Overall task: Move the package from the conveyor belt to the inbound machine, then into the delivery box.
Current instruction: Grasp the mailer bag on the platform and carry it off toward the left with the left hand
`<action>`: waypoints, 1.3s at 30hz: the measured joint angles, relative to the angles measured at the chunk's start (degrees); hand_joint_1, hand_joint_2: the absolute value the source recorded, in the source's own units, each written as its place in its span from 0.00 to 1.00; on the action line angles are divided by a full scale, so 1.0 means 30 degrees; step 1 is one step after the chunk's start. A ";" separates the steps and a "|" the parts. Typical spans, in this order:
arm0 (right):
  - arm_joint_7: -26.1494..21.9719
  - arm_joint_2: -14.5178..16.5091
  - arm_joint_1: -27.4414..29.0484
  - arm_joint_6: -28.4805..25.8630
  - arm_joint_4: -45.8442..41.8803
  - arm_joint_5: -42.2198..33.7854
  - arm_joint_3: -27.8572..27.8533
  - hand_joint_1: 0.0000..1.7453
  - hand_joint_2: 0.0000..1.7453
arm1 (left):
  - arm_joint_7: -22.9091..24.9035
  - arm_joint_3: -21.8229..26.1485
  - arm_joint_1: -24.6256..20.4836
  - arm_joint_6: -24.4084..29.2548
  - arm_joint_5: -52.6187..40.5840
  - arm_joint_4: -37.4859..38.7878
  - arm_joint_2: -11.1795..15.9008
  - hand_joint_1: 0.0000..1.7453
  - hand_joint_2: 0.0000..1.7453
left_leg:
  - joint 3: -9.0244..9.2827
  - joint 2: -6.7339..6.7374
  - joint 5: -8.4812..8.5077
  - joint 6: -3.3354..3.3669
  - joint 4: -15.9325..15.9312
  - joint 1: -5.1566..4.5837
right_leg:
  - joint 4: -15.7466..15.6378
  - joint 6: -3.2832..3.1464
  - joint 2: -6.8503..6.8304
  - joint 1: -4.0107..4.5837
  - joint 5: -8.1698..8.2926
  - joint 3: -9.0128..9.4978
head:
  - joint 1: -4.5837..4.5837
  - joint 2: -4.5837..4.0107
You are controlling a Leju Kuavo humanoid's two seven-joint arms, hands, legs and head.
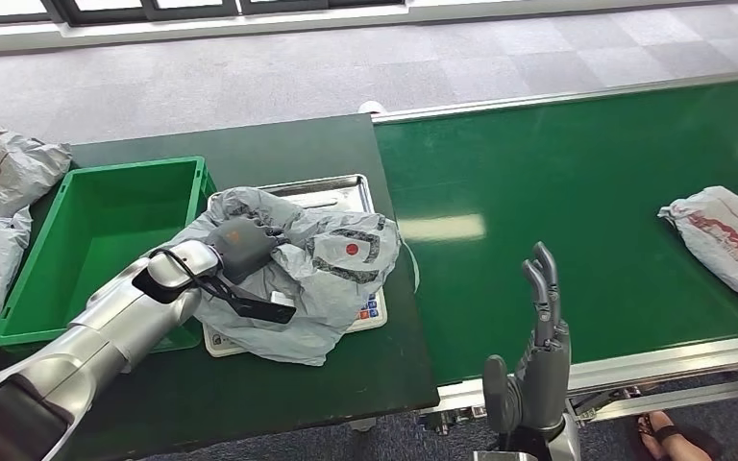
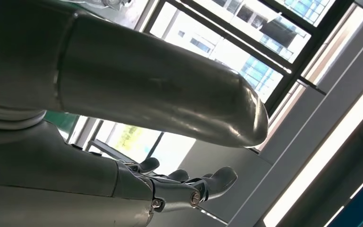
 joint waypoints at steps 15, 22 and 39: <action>0.0089 0.0000 0.1881 -0.0322 -0.1772 0.0120 -0.0871 0.00 0.00 | 0.2144 0.4119 0.2139 0.1523 -0.1359 -0.7381 0.3100 1.00 1.00 | -0.0135 0.0002 0.0000 0.0000 0.0001 0.0000 | 0.0000 0.0002 -0.0001 0.0005 0.0001 -0.0132 | -0.0002 0.0000; 0.0082 -0.0044 0.2437 -0.0204 -0.2240 -0.0484 -0.1302 0.00 0.00 | 0.3550 0.7631 0.3710 0.3093 -0.3985 -1.0225 0.4269 1.00 1.00 | -0.0141 0.0039 -0.0002 0.0000 0.0001 0.0001 | 0.0000 0.0002 0.0034 0.0006 0.0001 -0.0153 | -0.0006 0.0000; 0.0439 -0.0426 0.2576 -0.0474 -0.2235 -0.0603 -0.1355 0.00 0.00 | 0.5548 1.3054 -0.0178 0.5575 -0.7129 -0.2244 0.6318 1.00 1.00 | -0.0179 0.0059 0.0038 -0.0057 0.0000 0.0049 | 0.0015 -0.0053 0.0060 0.0056 0.0039 -0.0208 | -0.0005 0.0000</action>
